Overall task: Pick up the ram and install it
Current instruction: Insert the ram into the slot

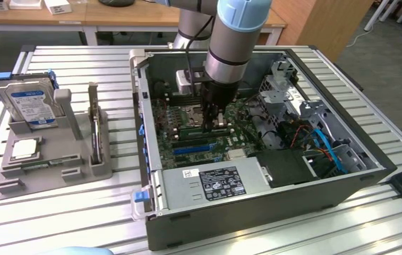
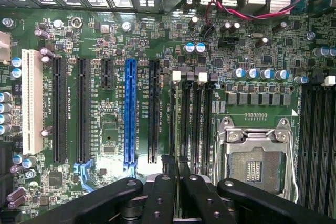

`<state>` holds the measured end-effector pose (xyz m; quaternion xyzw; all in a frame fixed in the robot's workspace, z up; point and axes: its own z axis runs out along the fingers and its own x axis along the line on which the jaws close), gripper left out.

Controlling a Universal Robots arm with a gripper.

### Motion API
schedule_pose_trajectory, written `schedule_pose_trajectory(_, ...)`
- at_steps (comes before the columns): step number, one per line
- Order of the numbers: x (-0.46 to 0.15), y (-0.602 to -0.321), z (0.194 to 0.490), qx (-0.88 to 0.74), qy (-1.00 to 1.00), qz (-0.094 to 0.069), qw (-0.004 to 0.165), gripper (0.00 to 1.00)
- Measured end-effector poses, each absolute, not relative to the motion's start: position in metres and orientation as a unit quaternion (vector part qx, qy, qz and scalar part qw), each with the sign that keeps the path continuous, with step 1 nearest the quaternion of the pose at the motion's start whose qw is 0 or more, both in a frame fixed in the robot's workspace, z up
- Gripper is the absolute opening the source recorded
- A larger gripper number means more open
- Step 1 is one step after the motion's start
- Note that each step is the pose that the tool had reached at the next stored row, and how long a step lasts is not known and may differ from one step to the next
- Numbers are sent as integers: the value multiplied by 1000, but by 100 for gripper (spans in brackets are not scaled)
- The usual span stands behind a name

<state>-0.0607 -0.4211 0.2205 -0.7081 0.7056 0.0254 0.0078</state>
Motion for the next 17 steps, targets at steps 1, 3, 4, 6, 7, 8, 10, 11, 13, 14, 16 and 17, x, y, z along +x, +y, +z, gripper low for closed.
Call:
schedule_pose_trajectory(1, -61, -421, 220, -708, 706, 25, 8, 12)
schedule_pose_trajectory(3, -61, -421, 220, -708, 706, 25, 8, 12)
schedule_pose_trajectory(4, -61, -421, 220, -708, 706, 25, 8, 12)
schedule_pose_trajectory(6, -61, -421, 220, -708, 706, 25, 8, 12)
schedule_pose_trajectory(7, -61, -421, 220, -708, 706, 25, 8, 12)
schedule_pose_trajectory(8, -61, -421, 220, -708, 706, 25, 8, 12)
schedule_pose_trajectory(10, -61, -421, 220, -708, 706, 25, 8, 12)
schedule_pose_trajectory(11, -61, -421, 220, -708, 706, 25, 8, 12)
schedule_pose_trajectory(13, -61, -421, 220, -708, 706, 25, 8, 13)
schedule_pose_trajectory(14, -61, -421, 220, -708, 706, 26, 8, 19)
schedule_pose_trajectory(16, -61, -421, 220, -708, 706, 25, 8, 25)
schedule_pose_trajectory(17, -61, -421, 220, -708, 706, 25, 8, 31)
